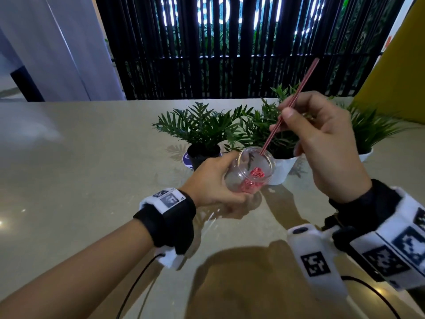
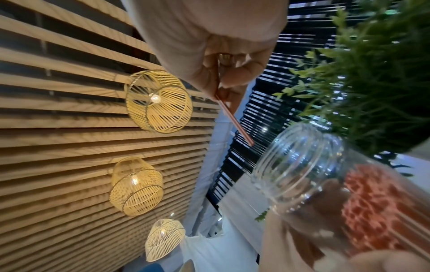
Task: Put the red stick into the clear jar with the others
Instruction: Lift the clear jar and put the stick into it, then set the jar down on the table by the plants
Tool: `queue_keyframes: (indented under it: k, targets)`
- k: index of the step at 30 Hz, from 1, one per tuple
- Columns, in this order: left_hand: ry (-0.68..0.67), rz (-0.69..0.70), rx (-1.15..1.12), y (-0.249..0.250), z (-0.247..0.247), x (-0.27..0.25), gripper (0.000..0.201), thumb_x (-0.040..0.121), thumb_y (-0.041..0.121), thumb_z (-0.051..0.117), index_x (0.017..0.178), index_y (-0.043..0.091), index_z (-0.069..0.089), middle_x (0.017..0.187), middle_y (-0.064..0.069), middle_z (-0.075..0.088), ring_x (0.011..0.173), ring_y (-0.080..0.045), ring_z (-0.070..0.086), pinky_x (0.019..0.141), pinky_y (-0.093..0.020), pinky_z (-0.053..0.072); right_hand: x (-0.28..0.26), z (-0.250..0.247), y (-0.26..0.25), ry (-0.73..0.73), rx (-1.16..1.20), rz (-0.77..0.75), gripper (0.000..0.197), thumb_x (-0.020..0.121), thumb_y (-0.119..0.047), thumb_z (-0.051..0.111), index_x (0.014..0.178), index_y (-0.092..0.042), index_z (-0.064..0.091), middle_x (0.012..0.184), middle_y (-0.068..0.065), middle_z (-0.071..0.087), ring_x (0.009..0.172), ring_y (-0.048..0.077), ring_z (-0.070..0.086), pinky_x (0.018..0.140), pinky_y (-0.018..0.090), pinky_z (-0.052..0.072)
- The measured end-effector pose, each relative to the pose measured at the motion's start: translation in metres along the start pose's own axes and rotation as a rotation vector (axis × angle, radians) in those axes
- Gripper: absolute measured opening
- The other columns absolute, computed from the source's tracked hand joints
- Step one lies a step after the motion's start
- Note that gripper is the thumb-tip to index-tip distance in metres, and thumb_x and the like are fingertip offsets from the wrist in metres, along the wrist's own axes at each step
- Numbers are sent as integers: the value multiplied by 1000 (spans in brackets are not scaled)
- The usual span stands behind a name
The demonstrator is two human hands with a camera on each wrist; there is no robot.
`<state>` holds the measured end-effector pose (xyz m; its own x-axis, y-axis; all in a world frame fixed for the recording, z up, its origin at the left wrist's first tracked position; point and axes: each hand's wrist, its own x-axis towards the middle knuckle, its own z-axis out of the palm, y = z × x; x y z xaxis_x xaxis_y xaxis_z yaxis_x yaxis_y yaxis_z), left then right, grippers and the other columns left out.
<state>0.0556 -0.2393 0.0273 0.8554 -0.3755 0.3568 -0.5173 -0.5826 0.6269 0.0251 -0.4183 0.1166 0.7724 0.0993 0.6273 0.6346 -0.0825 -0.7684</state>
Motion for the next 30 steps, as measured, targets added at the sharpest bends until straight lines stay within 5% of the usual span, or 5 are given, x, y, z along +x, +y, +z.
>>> queue_keyframes:
  k: [4,8,15,20,30]
  targets:
    - [69,-4,-136,11,-2,-19,72,60,30,83,123,20,50,104,13,66,95,4,59,79,-8,42,-7,9,-14,-22,-96,-105,11,88,-8,51,89,-16,59,81,0,61,78,11,59,56,8,43]
    - [93,14,-194,24,-7,-30,69,60,27,81,122,24,51,102,20,64,97,4,60,84,-10,43,-16,16,-17,-93,-200,-172,11,85,-10,55,91,-19,58,80,-13,57,77,1,55,70,10,44]
    - [143,19,-228,37,-16,-39,58,59,29,79,112,30,53,93,22,67,95,0,63,82,-13,45,-16,25,-17,-146,-346,-71,6,75,-28,59,79,-23,58,67,-15,55,62,10,47,60,38,42]
    - [159,25,-233,40,-21,-39,61,60,32,79,115,30,52,95,33,64,98,3,61,83,-10,43,-9,25,-32,-164,-307,-53,18,68,-35,63,84,-27,62,74,-11,65,53,8,43,56,29,40]
    - [195,28,-258,40,-28,-39,56,58,36,77,108,36,53,103,26,63,101,6,57,82,-3,40,-42,15,3,23,-100,70,33,70,-17,52,98,-33,45,100,-13,50,93,-2,49,68,9,41]
